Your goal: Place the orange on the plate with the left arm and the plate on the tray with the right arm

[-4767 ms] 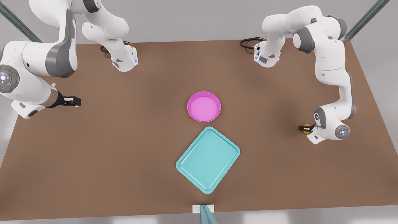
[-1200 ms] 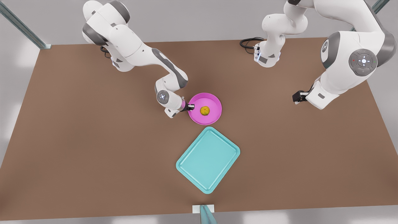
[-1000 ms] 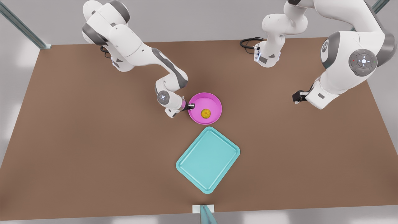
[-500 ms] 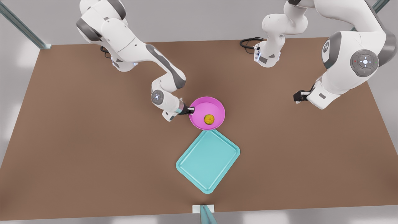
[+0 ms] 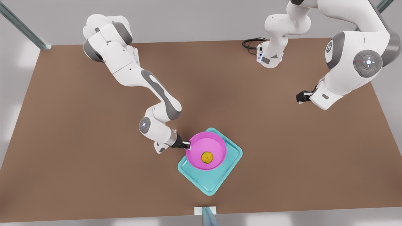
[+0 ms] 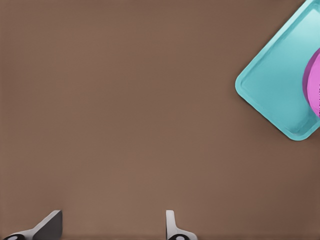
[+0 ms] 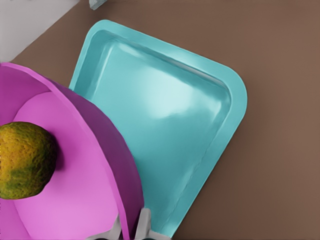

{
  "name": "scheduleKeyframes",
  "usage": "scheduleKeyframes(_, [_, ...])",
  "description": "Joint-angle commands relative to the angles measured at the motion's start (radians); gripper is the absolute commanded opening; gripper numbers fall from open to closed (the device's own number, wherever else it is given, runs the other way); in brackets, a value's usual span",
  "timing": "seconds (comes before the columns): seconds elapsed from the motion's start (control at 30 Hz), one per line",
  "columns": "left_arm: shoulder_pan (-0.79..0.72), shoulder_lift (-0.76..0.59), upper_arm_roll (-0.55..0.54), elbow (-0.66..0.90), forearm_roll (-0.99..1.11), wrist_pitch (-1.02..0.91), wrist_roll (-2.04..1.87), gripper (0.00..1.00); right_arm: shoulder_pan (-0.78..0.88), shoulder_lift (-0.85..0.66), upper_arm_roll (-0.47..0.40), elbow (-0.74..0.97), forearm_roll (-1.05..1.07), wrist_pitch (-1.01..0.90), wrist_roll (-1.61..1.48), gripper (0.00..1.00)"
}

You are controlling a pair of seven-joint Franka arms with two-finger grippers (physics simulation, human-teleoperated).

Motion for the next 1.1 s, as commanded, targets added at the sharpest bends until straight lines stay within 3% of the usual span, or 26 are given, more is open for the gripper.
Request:
scheduleKeyframes(0.0, [0.001,-0.001,0.0,0.0,0.001,-0.004,0.002,1.0,0.001,0.052,-0.011,0.066,-0.008,-0.025,0.003,0.21])
scheduleKeyframes(0.4, [-0.001,-0.001,0.0,0.0,0.001,-0.004,0.002,1.0,0.041,0.173,-0.012,0.194,-0.011,-0.031,0.004,0.21])
scheduleKeyframes(0.43, [-0.001,-0.001,0.0,0.0,0.001,-0.004,0.002,1.0,0.041,0.172,-0.012,0.191,-0.01,-0.031,0.003,0.93])
scheduleKeyframes(0.47, [-0.001,-0.001,0.0,0.0,0.001,-0.004,0.002,1.0,0.043,0.164,-0.012,0.19,-0.011,-0.03,0.009,1.0])
scheduleKeyframes(0.6, [0.001,0.0,0.0,0.0,0.001,-0.004,0.002,1.0,0.032,0.089,-0.014,0.178,-0.008,-0.042,0.015,1.0])
scheduleKeyframes(0.63, [0.001,0.0,0.0,0.0,0.001,-0.001,0.002,1.0,0.008,-0.015,-0.096,0.135,-0.011,-0.183,0.015,1.0])
scheduleKeyframes(0.7, [0.001,0.0,0.0,0.0,0.001,-0.001,0.002,1.0,-0.117,-0.129,-0.242,0.171,-0.129,-0.885,-0.048,1.0])
scheduleKeyframes(0.73, [0.001,0.0,0.0,0.0,0.001,-0.002,0.002,1.0,-0.202,-0.138,-0.258,0.233,-0.312,-1.218,-0.169,1.0])
scheduleKeyframes(0.77, [0.001,0.002,0.0,0.002,0.001,-0.002,0.002,1.0,-0.272,-0.183,-0.259,0.268,-0.473,-1.353,-0.302,1.0])
scheduleKeyframes(0.83, [0.001,0.0,0.0,0.0,0.001,-0.004,0.0,1.0,-0.313,-0.446,-0.261,0.205,-0.669,-1.341,-0.513,1.0])
scheduleKeyframes(0.9, [0.001,0.0,0.0,0.002,0.001,-0.024,-0.002,1.0,-0.302,-0.652,-0.259,0.107,-0.657,-1.334,-0.522,1.0])
scheduleKeyframes(1.07, [0.001,0.002,0.0,0.011,-0.001,-0.037,0.005,1.0,-0.285,-0.695,-0.261,0.058,-0.636,-1.283,-0.52,1.0])
